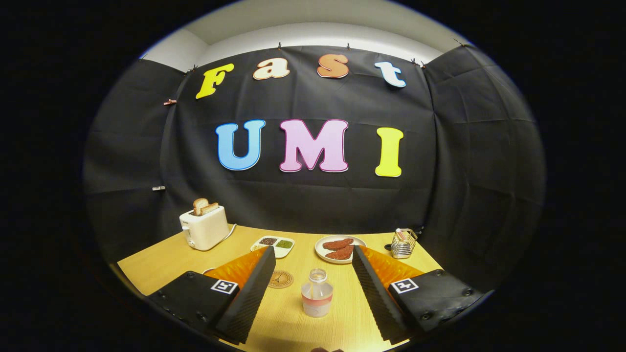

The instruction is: Take the bottle from table, then pour the juice into the cup, finally place the bottle on the coaster

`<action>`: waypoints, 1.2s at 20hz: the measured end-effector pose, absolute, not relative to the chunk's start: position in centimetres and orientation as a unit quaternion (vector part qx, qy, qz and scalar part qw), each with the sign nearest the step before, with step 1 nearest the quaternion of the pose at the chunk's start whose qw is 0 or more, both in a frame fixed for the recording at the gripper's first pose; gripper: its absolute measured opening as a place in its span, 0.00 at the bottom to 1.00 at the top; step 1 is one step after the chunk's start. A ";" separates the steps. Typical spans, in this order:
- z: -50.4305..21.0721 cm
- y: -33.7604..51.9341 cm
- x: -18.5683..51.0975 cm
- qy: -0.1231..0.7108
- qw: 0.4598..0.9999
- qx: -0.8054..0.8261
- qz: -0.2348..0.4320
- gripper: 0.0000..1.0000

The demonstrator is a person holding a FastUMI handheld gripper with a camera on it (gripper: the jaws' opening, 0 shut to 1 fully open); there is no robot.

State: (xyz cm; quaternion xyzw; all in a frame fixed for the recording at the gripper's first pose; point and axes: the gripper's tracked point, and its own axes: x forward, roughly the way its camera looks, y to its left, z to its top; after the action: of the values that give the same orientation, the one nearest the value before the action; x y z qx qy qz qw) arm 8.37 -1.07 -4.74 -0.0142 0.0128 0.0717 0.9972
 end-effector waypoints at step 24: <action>-16.1 -1.1 15.7 0.062 0.996 -0.011 0.055 0.98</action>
State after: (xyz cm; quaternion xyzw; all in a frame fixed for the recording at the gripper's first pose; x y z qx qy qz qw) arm 15.68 -1.14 -16.06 -0.0113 0.0624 0.0551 0.9965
